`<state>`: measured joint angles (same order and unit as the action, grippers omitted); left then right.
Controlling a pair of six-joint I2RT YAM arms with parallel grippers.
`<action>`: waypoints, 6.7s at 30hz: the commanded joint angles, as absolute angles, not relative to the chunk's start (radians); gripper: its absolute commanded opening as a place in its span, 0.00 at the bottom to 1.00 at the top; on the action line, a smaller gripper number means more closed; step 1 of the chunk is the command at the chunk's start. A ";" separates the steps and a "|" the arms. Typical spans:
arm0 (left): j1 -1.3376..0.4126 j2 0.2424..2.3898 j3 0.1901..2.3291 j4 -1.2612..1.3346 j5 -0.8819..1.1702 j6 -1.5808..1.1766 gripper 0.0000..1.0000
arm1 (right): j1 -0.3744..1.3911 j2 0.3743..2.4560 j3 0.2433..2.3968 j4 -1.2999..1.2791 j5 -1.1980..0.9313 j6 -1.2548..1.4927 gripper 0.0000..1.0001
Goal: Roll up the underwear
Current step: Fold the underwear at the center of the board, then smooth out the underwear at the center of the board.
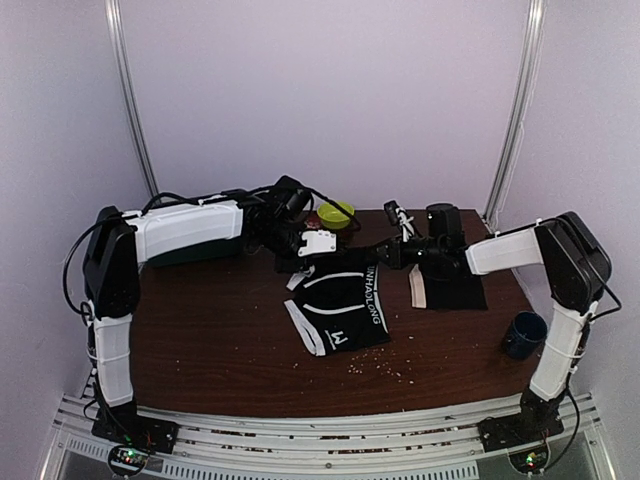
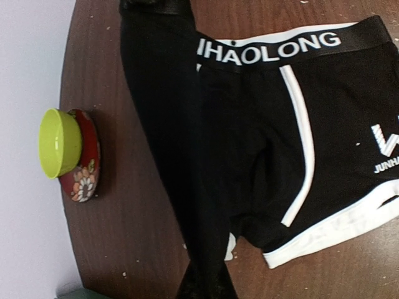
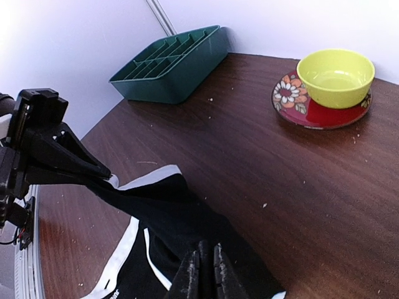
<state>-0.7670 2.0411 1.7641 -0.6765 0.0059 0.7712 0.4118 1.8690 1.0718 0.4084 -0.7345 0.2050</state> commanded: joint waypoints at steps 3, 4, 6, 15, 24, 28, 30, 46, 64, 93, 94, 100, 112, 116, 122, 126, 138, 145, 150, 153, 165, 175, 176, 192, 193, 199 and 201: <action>-0.812 1.994 1.699 -0.724 0.141 0.718 0.00 | 0.417 1.756 0.937 0.406 -0.709 0.214 0.11; -0.815 1.991 1.691 -0.724 0.152 0.717 0.00 | 0.420 1.741 0.916 0.418 -0.707 0.225 0.11; -0.821 1.982 1.675 -0.724 0.169 0.713 0.00 | 0.434 1.720 0.880 0.447 -0.698 0.249 0.11; -0.855 1.949 1.596 -0.724 0.226 0.729 0.00 | 0.521 1.651 0.769 0.448 -0.597 0.268 0.12; -0.896 1.937 1.556 -0.775 0.256 0.759 0.00 | 0.573 1.576 0.679 0.366 -0.422 0.262 0.13; -0.928 1.942 1.543 -0.787 0.254 0.765 0.00 | 0.598 1.568 0.670 0.330 -0.375 0.257 0.15; -0.945 1.946 1.541 -0.797 0.240 0.770 0.00 | 0.605 1.568 0.662 0.315 -0.359 0.253 0.15; -1.019 2.024 1.556 -0.867 0.211 0.782 0.04 | 0.644 1.495 0.590 0.281 -0.237 0.268 0.16; -1.029 2.013 1.554 -0.896 0.239 0.796 0.69 | 0.714 1.393 0.515 0.205 -0.206 0.282 0.34; -0.762 2.187 1.745 -0.678 0.251 0.549 0.16 | 0.651 1.920 1.017 0.250 -0.293 0.476 0.15; -0.756 2.188 1.728 -0.667 0.237 0.545 0.15 | 0.648 1.931 1.015 0.257 -0.294 0.486 0.15; -0.723 2.207 1.647 -0.608 0.172 0.522 0.13 | 0.629 1.967 0.991 0.257 -0.247 0.505 0.15; -0.696 2.216 1.601 -0.597 0.065 0.501 0.09 | 0.605 1.954 0.983 0.180 -0.113 0.484 0.15; -0.695 2.191 1.651 -0.613 0.063 0.512 0.27 | 0.609 1.884 0.977 0.234 -0.212 0.451 0.18; -0.696 2.110 1.727 -0.630 0.073 0.547 0.74 | 0.634 1.713 0.957 0.225 -0.285 0.415 0.31; -0.704 2.051 1.707 -0.633 0.126 0.576 0.85 | 0.652 1.653 0.916 0.227 -0.308 0.426 0.33; -0.883 2.029 1.469 -0.604 0.247 0.634 0.47 | 0.674 1.691 0.730 0.353 -0.433 0.509 0.23; -0.936 2.066 1.404 -0.604 0.268 0.646 0.47 | 0.673 1.720 0.686 0.308 -0.386 0.510 0.22; -0.957 2.076 1.361 -0.616 0.222 0.664 0.46 | 0.673 1.727 0.680 0.261 -0.345 0.513 0.22; -0.957 2.066 1.340 -0.627 0.199 0.671 0.46 | 0.674 1.714 0.674 0.232 -0.308 0.504 0.22; -0.951 1.876 1.342 -0.608 0.152 0.670 0.78 | 0.705 1.573 0.663 0.201 -0.260 0.406 0.29; -0.993 1.834 1.274 -0.534 0.226 0.662 0.80 | 0.735 1.459 0.598 0.295 -0.302 0.395 0.28; -1.001 1.849 1.281 -0.531 0.229 0.657 0.73 | 0.737 1.477 0.599 0.298 -0.308 0.396 0.27; -1.019 2.033 1.326 -0.649 0.229 0.696 0.08 | 0.737 1.648 0.602 0.209 -0.245 0.438 0.22; -1.019 2.025 1.309 -0.655 0.226 0.704 0.06 | 0.736 1.639 0.595 0.207 -0.241 0.440 0.22; -1.019 1.972 1.268 -0.662 0.216 0.715 0.31 | 0.736 1.611 0.591 0.233 -0.277 0.404 0.21; -1.019 1.958 1.282 -0.655 0.218 0.711 0.47 | 0.741 1.596 0.597 0.249 -0.320 0.391 0.22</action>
<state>-1.0218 1.9797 1.2957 -0.5858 0.2283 0.7067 0.7364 1.6287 0.6048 0.2546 -0.2882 0.4191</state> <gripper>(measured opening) 0.340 0.213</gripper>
